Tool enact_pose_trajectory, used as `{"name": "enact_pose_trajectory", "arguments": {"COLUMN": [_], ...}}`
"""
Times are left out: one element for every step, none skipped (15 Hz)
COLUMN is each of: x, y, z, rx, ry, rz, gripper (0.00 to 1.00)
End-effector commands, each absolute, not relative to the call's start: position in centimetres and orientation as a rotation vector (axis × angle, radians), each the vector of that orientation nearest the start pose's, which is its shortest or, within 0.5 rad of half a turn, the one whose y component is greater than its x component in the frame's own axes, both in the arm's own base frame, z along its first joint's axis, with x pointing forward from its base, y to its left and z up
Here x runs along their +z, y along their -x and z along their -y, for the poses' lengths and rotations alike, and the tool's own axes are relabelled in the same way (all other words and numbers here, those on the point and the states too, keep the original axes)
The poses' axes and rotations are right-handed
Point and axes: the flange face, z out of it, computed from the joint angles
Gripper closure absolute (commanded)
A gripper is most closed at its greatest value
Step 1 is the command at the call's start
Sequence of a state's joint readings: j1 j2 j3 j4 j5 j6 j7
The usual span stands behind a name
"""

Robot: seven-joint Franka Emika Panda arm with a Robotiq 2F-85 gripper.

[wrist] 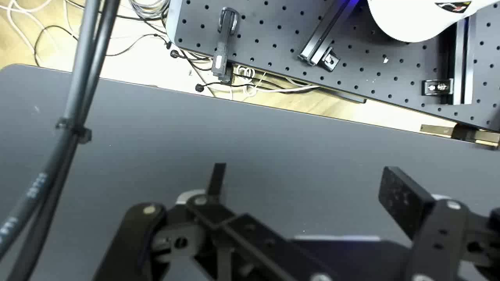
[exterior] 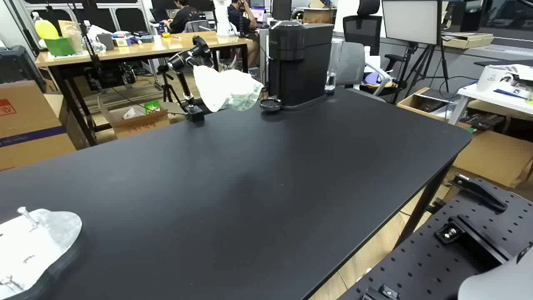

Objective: Put the cloth on the table

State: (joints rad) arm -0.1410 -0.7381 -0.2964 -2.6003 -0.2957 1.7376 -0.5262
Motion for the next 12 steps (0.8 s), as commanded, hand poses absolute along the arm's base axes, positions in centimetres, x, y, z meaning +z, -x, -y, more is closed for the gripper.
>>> {"name": "enact_pose_trajectory", "arguments": {"x": [46.29,46.30,46.30,46.30,46.30,46.30,46.30,46.30,46.30,46.30,46.30,45.99], "y": [-27.87,-27.87,-27.87,-27.87,-27.87,-27.87,-27.87,-27.87,-27.87,-27.87,-27.87,-28.49], "z": [16.25,16.25,16.25,16.25,16.25,16.25,16.25,16.25,16.25,16.25,16.25,15.92], "rx": [0.258,0.258,0.258,0.258,0.258,0.258,0.258,0.258,0.258,0.258,0.258,0.239], "ry": [3.129,3.129,3.129,3.129,3.129,3.129,3.129,3.129,3.129,3.129,3.129,3.143], "rz": [0.389,0.389,0.389,0.389,0.389,0.389,0.389,0.389,0.389,0.389,0.389,0.368], "gripper": [0.00,0.00,0.00,0.00,0.00,0.00,0.00,0.00,0.00,0.00,0.00,0.00]}}
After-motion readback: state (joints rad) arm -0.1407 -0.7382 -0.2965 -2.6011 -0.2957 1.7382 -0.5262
